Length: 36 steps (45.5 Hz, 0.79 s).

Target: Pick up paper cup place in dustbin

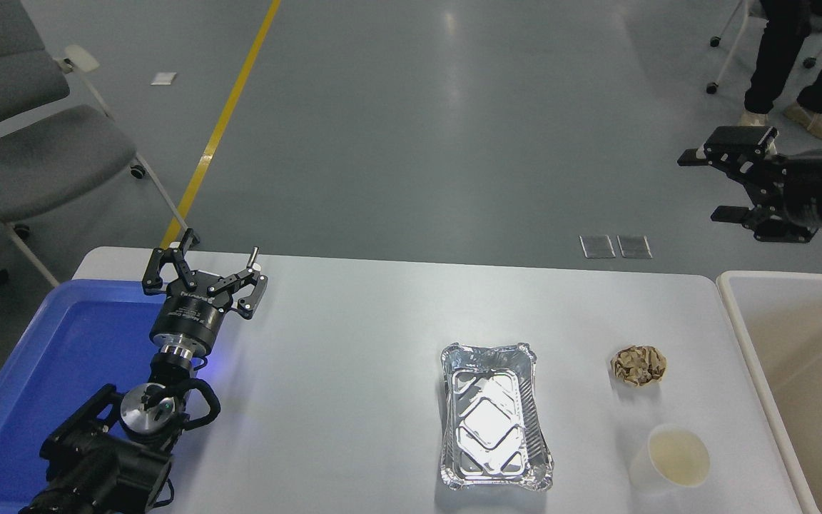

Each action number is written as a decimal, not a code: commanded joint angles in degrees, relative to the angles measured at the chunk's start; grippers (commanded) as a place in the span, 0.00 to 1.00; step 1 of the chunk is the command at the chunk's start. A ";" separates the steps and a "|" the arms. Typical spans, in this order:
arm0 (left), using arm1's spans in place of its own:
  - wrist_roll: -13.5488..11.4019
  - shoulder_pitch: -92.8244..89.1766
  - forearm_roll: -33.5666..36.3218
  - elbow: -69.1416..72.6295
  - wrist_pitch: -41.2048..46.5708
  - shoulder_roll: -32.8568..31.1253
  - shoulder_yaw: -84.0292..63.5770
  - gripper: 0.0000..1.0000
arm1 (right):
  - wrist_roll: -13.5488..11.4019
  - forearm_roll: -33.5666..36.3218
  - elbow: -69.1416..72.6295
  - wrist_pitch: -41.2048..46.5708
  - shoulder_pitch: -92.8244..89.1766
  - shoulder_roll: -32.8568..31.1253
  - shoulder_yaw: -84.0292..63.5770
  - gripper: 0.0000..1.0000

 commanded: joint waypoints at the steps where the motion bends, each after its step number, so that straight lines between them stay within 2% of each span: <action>1: 0.00 0.00 0.08 0.00 0.07 0.00 0.00 0.99 | 0.39 0.49 8.40 0.00 21.01 8.43 -19.95 1.00; 8: 0.00 0.00 -0.01 0.00 0.07 0.00 0.00 0.99 | 1.88 0.84 13.85 -0.09 31.04 22.06 -29.64 1.00; 18: 0.00 0.00 -0.01 0.00 0.07 0.00 0.00 0.99 | 2.23 0.93 16.14 -0.09 32.45 33.05 -29.46 1.00; 26: 0.00 0.00 -0.01 0.00 -0.02 0.00 0.00 0.99 | 2.23 0.75 21.32 0.09 32.02 36.66 -31.65 1.00; 36: 0.00 0.00 -0.01 0.00 0.07 0.00 0.00 0.99 | 2.23 -0.21 22.62 0.00 30.87 37.10 -38.42 1.00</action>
